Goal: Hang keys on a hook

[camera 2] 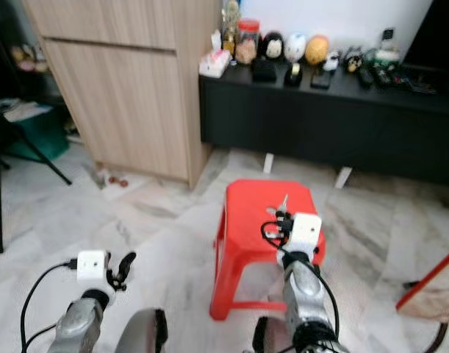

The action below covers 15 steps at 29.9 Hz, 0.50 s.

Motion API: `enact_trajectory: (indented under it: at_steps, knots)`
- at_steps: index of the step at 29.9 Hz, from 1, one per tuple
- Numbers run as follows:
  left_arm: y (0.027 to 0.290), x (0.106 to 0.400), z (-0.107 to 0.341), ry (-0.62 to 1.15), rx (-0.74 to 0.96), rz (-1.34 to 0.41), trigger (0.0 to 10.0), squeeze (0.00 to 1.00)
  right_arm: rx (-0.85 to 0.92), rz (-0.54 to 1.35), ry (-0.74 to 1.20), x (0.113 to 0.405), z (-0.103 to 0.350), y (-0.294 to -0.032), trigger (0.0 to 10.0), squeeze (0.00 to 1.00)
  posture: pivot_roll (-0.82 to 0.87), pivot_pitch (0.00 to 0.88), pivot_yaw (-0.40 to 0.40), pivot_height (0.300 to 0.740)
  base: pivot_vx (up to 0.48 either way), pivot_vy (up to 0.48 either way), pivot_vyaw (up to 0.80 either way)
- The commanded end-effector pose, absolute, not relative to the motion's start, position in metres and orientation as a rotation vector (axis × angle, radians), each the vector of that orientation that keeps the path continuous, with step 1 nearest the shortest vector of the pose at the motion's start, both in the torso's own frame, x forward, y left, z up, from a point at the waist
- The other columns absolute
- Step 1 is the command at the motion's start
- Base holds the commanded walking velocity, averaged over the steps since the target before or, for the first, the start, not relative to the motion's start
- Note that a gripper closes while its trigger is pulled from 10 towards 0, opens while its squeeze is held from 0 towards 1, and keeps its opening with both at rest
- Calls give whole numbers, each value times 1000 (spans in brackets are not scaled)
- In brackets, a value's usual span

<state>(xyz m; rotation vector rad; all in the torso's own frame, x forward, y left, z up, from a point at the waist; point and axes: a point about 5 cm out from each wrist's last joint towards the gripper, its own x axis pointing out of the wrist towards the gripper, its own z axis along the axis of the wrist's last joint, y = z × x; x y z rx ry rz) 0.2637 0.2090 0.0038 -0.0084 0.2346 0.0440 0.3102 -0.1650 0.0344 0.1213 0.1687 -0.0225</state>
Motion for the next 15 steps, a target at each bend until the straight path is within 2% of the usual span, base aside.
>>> enact_trajectory:
  at_steps: [1,15]
  knots:
    - [210,266,7,220,-4,46,10000,0,105,-39,196,314,36,-170,10000,0,147,12,-40,616,0,0,0]
    - [215,280,33,97,33,33,10000,0,-1,114,297,326,42,-168,10000,0,148,23,-54,706,0,0,0]
